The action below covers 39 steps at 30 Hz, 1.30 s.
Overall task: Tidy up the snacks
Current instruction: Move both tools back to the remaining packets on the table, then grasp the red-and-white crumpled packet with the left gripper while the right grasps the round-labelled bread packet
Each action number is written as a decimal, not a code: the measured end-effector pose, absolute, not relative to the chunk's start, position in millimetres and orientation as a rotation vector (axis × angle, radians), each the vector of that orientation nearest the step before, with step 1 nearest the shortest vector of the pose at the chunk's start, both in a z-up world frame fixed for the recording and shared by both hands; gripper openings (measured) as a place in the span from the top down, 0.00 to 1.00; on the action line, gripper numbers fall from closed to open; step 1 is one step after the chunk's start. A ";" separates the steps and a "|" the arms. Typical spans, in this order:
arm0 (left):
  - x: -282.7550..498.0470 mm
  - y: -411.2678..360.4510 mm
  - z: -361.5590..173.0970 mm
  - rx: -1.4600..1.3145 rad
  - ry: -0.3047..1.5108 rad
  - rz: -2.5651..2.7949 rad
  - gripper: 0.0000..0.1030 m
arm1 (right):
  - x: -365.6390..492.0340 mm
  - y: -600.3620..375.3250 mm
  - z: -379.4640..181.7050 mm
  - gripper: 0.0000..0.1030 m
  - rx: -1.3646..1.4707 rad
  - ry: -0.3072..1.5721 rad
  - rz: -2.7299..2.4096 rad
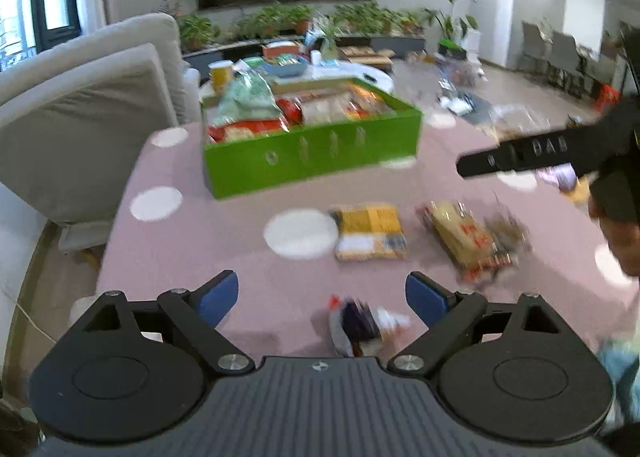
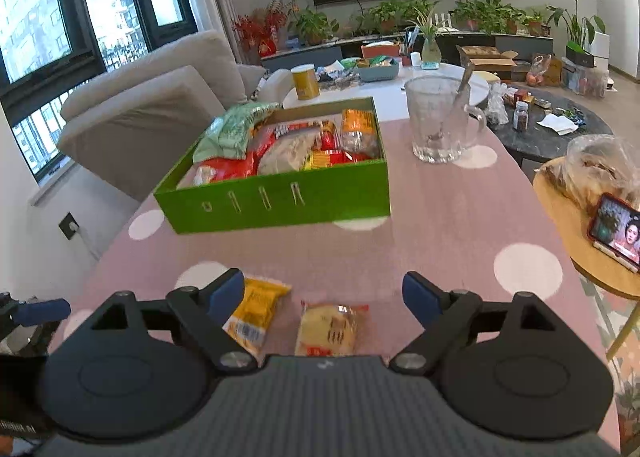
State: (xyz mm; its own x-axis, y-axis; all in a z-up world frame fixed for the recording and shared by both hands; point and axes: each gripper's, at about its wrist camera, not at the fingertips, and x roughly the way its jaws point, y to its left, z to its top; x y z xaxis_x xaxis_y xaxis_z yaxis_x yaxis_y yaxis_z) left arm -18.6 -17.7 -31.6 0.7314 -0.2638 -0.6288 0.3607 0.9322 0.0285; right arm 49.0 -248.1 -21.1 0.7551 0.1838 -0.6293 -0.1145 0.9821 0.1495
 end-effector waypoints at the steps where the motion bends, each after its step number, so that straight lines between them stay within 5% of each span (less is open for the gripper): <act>1: -20.6 -19.7 -36.2 0.162 0.680 -0.355 0.13 | 47.1 -249.1 -23.7 0.38 0.099 0.703 0.163; 8: -12.9 -34.6 -60.3 0.241 0.729 -0.362 0.14 | 28.6 -255.2 -40.7 0.35 0.009 0.728 0.155; 21: 1.3 -34.3 -72.5 0.188 0.797 -0.403 0.57 | 23.9 -277.4 -65.6 0.33 -0.003 0.774 0.126; 39: 3.0 -25.6 -61.5 0.163 0.751 -0.352 0.61 | 30.3 -280.8 -71.3 0.32 0.032 0.795 0.141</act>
